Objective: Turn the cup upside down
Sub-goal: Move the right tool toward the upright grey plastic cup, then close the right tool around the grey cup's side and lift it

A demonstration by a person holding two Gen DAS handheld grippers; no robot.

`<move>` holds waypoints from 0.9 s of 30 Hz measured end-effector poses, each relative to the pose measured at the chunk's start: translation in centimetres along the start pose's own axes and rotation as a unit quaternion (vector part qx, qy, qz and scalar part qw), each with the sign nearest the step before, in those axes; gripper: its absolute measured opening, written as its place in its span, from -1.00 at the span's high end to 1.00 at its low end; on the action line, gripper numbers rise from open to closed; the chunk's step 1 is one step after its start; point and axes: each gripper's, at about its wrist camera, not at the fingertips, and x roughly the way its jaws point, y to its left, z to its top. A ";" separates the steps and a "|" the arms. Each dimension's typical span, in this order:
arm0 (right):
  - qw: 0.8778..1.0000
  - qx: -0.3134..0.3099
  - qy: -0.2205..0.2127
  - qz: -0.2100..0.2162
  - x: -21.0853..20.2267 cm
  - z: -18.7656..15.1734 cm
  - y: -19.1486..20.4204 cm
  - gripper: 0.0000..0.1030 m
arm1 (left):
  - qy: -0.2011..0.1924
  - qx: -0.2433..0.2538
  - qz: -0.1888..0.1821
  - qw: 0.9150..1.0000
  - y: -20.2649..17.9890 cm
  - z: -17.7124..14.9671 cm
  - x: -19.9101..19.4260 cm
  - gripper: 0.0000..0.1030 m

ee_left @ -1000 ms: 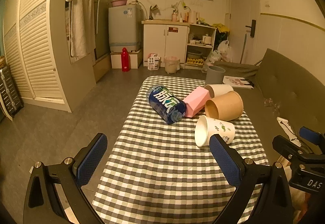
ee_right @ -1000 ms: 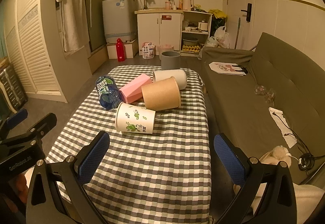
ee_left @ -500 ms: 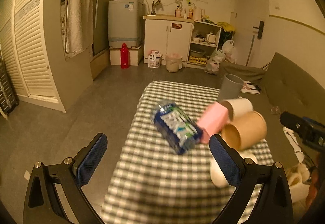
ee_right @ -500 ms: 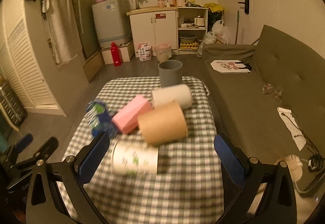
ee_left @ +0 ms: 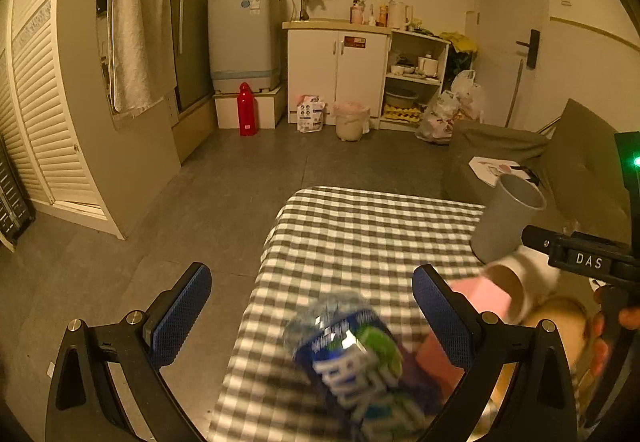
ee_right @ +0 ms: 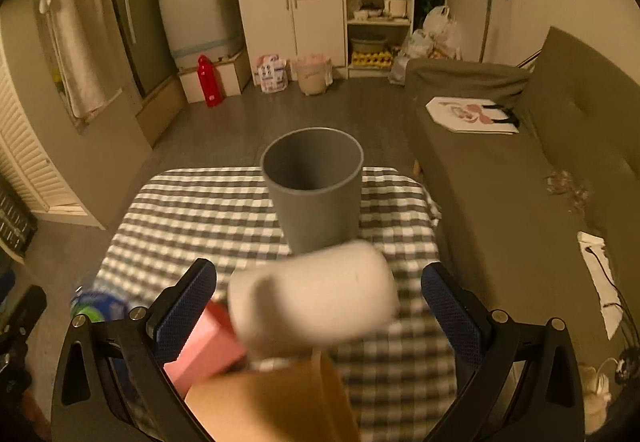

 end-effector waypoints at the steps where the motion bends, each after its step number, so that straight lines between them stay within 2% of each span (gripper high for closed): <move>1: 1.000 0.001 0.001 0.001 0.5 0.4 -0.1 -0.99 | 0.000 -0.001 -0.001 1.000 0.0 0.2 0.4 -1.00; 5: 1.000 0.000 0.018 0.010 2.7 2.3 -0.2 -0.97 | 0.007 -0.005 0.000 1.000 -0.4 0.5 2.3 -1.00; 7: 0.999 -0.001 0.029 0.019 3.5 3.1 -0.2 -0.84 | 0.010 -0.006 -0.002 1.000 -0.5 0.4 2.8 -1.00; 21: 0.998 -0.022 0.060 0.006 5.1 5.1 0.6 -0.83 | 0.015 -0.006 -0.001 1.000 -1.0 -0.1 3.3 -1.00; 23: 0.997 -0.025 0.069 0.006 5.9 5.3 0.8 -0.65 | 0.016 -0.004 0.002 1.000 -0.9 -0.1 3.2 -1.00; 24: 0.997 -0.024 0.077 0.007 6.2 5.5 0.8 -0.45 | 0.015 -0.005 0.003 1.000 -0.8 -0.1 3.1 -1.00; 25: 0.997 -0.024 0.079 0.006 6.5 5.6 0.7 -0.38 | 0.015 -0.005 0.004 1.000 -0.7 -0.1 3.0 -1.00; 27: 0.997 -0.024 0.075 0.008 6.3 5.8 0.7 -0.37 | 0.014 -0.004 0.006 1.000 -0.6 0.1 2.6 -1.00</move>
